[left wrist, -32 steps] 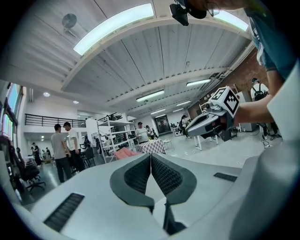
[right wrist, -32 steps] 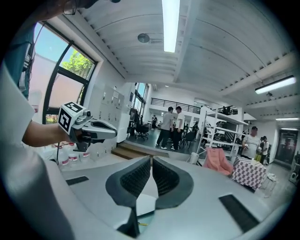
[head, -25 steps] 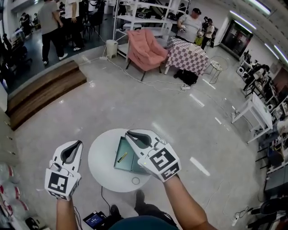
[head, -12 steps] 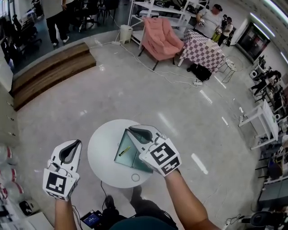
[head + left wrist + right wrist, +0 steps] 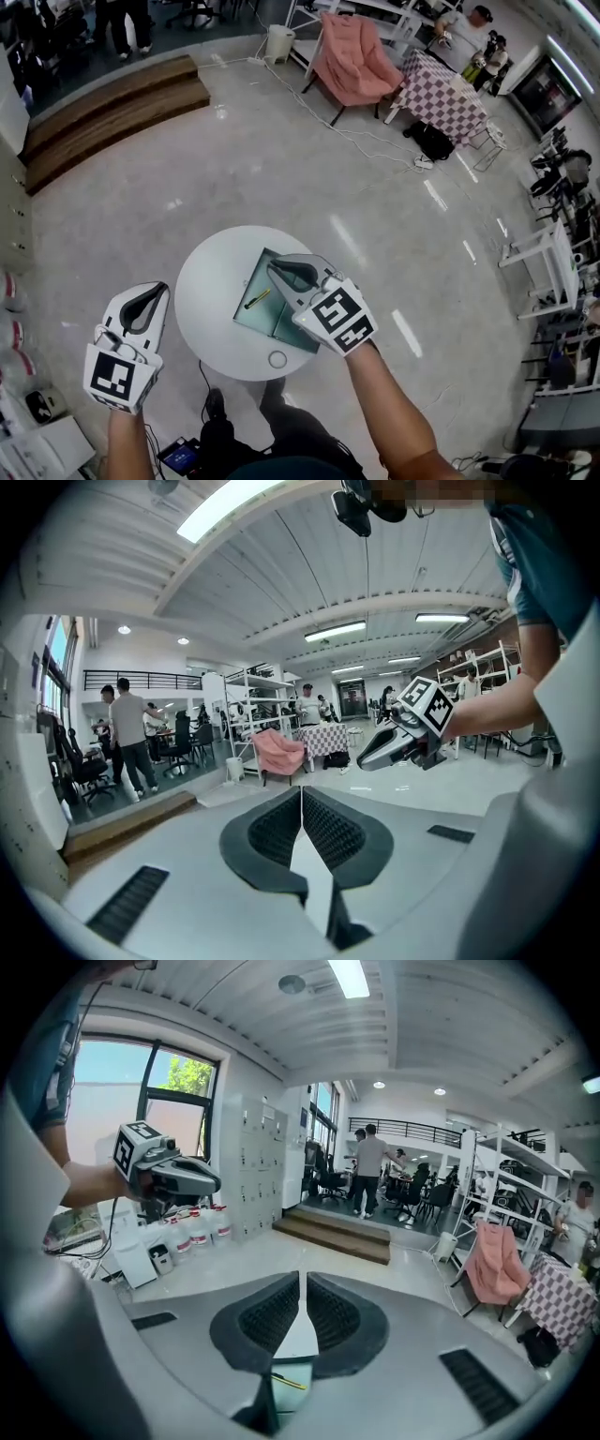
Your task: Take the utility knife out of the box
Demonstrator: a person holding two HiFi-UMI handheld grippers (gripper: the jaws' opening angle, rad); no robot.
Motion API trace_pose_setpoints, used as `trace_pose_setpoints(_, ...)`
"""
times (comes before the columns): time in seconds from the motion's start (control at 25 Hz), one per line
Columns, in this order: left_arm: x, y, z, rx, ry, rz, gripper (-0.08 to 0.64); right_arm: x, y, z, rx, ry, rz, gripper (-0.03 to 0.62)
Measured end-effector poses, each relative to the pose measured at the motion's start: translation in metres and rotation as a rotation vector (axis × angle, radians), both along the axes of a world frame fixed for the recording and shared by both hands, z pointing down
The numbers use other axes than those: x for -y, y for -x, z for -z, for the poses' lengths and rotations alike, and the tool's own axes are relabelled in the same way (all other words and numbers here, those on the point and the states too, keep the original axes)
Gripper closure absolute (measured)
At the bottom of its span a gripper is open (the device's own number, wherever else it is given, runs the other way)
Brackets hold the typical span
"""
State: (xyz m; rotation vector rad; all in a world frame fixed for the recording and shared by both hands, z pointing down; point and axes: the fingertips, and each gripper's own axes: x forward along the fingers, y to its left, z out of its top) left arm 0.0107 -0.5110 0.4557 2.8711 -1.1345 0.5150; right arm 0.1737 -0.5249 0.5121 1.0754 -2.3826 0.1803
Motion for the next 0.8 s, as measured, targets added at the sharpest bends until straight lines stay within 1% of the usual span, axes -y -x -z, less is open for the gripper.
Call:
trace_pose_setpoints(0.12,0.007,-0.002,-0.030,0.006,0.014,0.007,0.538,0.005,-0.001,-0.039,-0.022,0.028,0.037,0.551)
trace_pose_setpoints(0.32,0.008,0.016,-0.058,0.000,0.035,0.007,0.538,0.001,0.019,-0.078,-0.048,0.069,0.087,0.551)
trace_pose_setpoints(0.52,0.021,0.014,-0.100,0.001,0.070,0.023,0.538,0.010,0.019,-0.134,-0.083,0.122,0.133,0.551)
trace_pose_setpoints(0.8,0.045,0.017,-0.173,-0.001,0.103,0.033,0.538,0.030,0.025,-0.227,-0.180,0.180,0.217,0.551)
